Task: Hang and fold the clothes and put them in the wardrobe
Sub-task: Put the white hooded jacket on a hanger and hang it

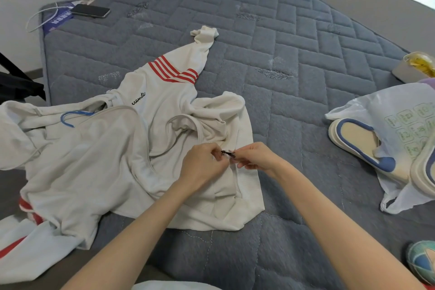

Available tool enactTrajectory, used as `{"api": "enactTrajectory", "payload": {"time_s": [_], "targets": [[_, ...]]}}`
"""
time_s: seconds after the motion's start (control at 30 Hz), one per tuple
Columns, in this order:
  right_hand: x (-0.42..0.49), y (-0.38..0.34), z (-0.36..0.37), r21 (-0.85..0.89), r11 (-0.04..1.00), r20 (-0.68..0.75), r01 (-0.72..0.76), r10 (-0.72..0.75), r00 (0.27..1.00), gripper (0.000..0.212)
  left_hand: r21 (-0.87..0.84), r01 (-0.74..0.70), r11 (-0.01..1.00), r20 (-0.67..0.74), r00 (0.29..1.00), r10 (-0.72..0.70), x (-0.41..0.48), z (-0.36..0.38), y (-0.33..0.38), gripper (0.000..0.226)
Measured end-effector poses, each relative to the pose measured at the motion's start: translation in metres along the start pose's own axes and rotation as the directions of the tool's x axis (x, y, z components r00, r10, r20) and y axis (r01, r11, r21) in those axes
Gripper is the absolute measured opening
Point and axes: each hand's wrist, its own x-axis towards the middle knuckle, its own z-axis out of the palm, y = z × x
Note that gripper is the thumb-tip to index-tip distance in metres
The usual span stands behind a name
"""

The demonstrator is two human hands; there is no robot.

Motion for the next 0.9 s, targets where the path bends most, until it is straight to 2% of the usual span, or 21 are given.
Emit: {"api": "enactTrajectory", "payload": {"time_s": [0.1, 0.23, 0.3, 0.37, 0.47, 0.6, 0.67, 0.8, 0.9], "targets": [[-0.001, 0.0, -0.001, -0.029, 0.999, 0.005, 0.013, -0.013, 1.0, 0.008, -0.242, 0.248, 0.938, 0.14, 0.966, -0.219, 0.002, 0.002, -0.002, 0.022], [0.001, 0.001, -0.001, -0.041, 0.999, -0.022, 0.025, -0.026, 0.999, 0.008, -0.334, 0.374, 0.865, 0.271, 0.917, -0.292, 0.006, -0.001, -0.007, 0.02], [0.003, 0.002, 0.001, -0.066, 0.997, -0.041, 0.036, -0.039, 0.998, 0.01, -0.338, 0.378, 0.862, 0.309, 0.909, -0.278, 0.004, -0.003, -0.01, 0.021], [0.003, 0.004, 0.003, -0.098, 0.994, -0.033, 0.048, -0.051, 0.998, 0.013, -0.363, 0.37, 0.855, 0.321, 0.911, -0.257, 0.004, -0.004, -0.011, 0.013], [0.0, 0.007, 0.01, -0.158, 0.985, 0.01, 0.074, -0.073, 0.997, 0.025, -0.45, 0.401, 0.798, 0.333, 0.904, -0.266, 0.004, -0.004, -0.008, 0.009], [-0.004, 0.017, 0.027, -0.305, 0.928, -0.051, 0.215, -0.241, 0.969, 0.033, -0.51, 0.441, 0.738, 0.362, 0.889, -0.281, 0.003, -0.002, -0.001, 0.012], [-0.007, 0.022, 0.033, -0.227, 0.941, -0.097, 0.251, -0.278, 0.956, 0.033, -0.51, 0.431, 0.744, 0.35, 0.894, -0.278, 0.003, -0.002, 0.001, 0.014], [-0.013, 0.028, 0.034, -0.016, 0.963, -0.173, 0.269, -0.268, 0.948, 0.038, -0.431, 0.36, 0.827, 0.302, 0.922, -0.244, 0.004, -0.001, 0.0, 0.02], [-0.017, 0.027, 0.032, -0.048, 0.952, -0.236, 0.303, -0.306, 0.922, 0.039, -0.408, 0.365, 0.837, 0.326, 0.914, -0.239, 0.004, -0.002, 0.004, 0.021]]}}
